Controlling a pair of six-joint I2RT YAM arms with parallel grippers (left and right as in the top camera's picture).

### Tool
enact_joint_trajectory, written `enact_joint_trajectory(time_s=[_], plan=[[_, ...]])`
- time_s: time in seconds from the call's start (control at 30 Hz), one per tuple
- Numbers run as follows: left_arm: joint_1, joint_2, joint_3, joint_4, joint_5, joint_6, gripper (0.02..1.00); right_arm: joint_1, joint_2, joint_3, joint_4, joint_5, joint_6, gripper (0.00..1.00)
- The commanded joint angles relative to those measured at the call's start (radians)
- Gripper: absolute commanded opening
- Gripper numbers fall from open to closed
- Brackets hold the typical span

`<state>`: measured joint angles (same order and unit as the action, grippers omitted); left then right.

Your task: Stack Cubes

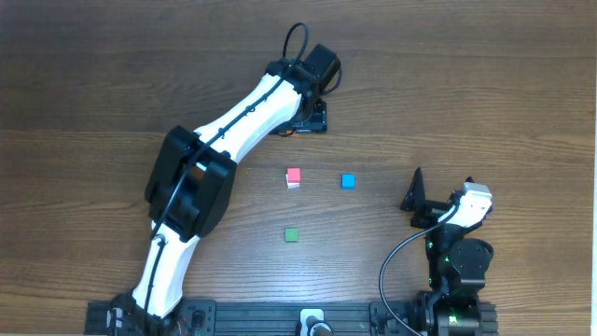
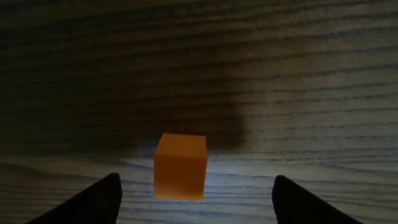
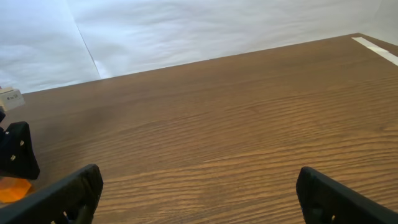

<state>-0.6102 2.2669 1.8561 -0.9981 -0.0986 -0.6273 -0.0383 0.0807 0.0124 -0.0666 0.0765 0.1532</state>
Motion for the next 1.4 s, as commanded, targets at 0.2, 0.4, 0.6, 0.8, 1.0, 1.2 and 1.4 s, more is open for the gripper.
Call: enact_joint_trajectory(time_s=[0.2, 0.4, 0.6, 0.8, 1.0, 1.2, 1.4], plan=[[0.041, 0.022, -0.008, 0.005, 0.039, 0.018, 0.768, 0.000, -0.003, -0.007, -0.001, -0.005, -0.001, 0.993], [0.039, 0.041, -0.009, 0.006, 0.050, 0.022, 0.761, 0.000, -0.003, -0.007, -0.002, -0.005, -0.001, 0.993], [0.039, 0.056, -0.010, 0.006, 0.079, 0.046, 0.741, 0.000, -0.003, -0.007, -0.001, -0.005, -0.001, 0.991], [0.039, 0.062, -0.010, -0.001, 0.087, 0.052, 0.741, 0.000, -0.003, -0.007, -0.001, -0.005, -0.001, 0.993], [0.039, 0.070, -0.010, -0.008, 0.087, 0.071, 0.643, 0.000, -0.003, -0.007, -0.002, -0.005, -0.001, 0.991], [0.039, 0.071, -0.010, -0.008, 0.082, 0.071, 0.443, 0.000, -0.003, -0.007, -0.002, -0.005, -0.001, 0.991], [0.039, 0.071, -0.010, -0.003, 0.079, 0.071, 0.329, 0.000, -0.003, -0.007, -0.002, -0.005, -0.001, 0.991]])
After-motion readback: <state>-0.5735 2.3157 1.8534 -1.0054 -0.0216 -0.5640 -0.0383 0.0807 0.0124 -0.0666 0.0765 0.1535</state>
